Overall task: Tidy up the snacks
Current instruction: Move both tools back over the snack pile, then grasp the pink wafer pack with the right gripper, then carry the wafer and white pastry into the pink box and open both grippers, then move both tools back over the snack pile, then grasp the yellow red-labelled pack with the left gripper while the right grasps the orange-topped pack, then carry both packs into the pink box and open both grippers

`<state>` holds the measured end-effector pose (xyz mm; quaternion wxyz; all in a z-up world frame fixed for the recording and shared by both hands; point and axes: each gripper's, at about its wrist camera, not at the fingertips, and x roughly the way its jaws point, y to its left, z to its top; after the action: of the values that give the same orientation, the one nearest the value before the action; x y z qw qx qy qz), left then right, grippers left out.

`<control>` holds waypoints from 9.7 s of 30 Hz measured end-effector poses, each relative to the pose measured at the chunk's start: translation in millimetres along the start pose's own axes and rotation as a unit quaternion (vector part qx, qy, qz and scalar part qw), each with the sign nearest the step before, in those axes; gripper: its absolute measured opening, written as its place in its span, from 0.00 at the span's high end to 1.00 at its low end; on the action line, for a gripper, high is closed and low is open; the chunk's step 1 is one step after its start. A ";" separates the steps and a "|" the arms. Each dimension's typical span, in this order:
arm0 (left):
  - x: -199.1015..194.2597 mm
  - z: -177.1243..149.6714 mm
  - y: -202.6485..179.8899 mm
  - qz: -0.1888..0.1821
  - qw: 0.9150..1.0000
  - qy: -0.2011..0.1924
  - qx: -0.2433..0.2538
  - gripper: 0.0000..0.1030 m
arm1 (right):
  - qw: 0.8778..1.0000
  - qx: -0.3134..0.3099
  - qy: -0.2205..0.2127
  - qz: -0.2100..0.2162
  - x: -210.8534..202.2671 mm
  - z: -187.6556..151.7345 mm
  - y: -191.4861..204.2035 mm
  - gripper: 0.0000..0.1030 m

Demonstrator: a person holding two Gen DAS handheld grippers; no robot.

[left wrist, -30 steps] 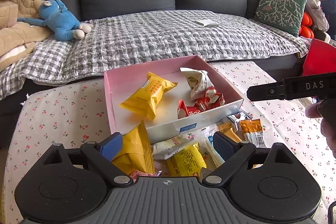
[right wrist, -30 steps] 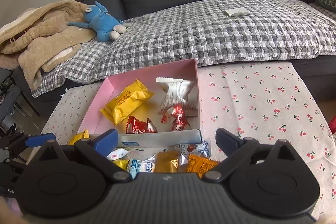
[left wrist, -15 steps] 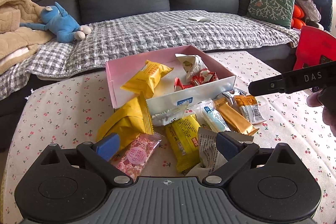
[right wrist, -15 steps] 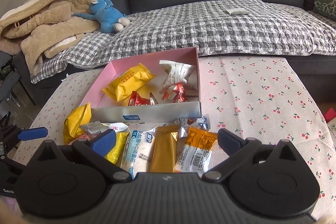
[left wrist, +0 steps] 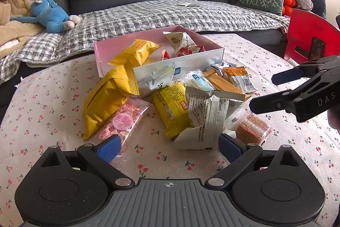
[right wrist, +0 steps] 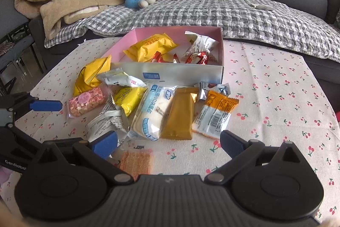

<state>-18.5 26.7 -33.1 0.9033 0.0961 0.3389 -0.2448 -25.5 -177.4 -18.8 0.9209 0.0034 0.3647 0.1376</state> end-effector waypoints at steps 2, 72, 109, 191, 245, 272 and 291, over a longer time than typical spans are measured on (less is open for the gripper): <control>0.0 -0.4 0.2 -0.010 1.000 0.000 -0.003 0.04 | 1.000 -0.011 0.011 0.007 3.0 -6.0 5.0 0.00; 20.4 36.1 -20.5 -0.061 0.994 0.081 -0.047 0.60 | 0.993 0.079 0.075 0.034 4.8 21.2 -31.2 0.58; 16.6 46.3 -11.5 -0.051 0.994 0.079 -0.061 0.60 | 0.997 0.036 0.063 0.009 0.9 44.2 -20.5 0.66; 29.7 98.2 46.3 0.019 0.994 0.009 -0.108 0.05 | 0.991 0.119 -0.052 -0.031 -0.6 88.3 -36.6 0.00; 48.9 38.6 -0.4 -0.029 0.994 -0.005 -0.108 0.40 | 0.989 0.109 0.019 -0.100 41.6 24.3 -66.1 0.30; 68.9 38.0 0.2 0.004 0.992 0.051 -0.111 0.54 | 0.992 0.064 0.038 -0.100 41.5 28.5 -56.3 0.65; 39.0 36.6 -1.9 -0.026 0.991 0.060 -0.118 0.54 | 0.992 0.096 0.032 -0.072 18.4 33.8 -52.0 0.65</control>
<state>26.7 -2.2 -31.4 0.8798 -0.0048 0.4213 -0.2200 23.1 -219.5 -11.9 0.9115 0.0611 0.4052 0.0357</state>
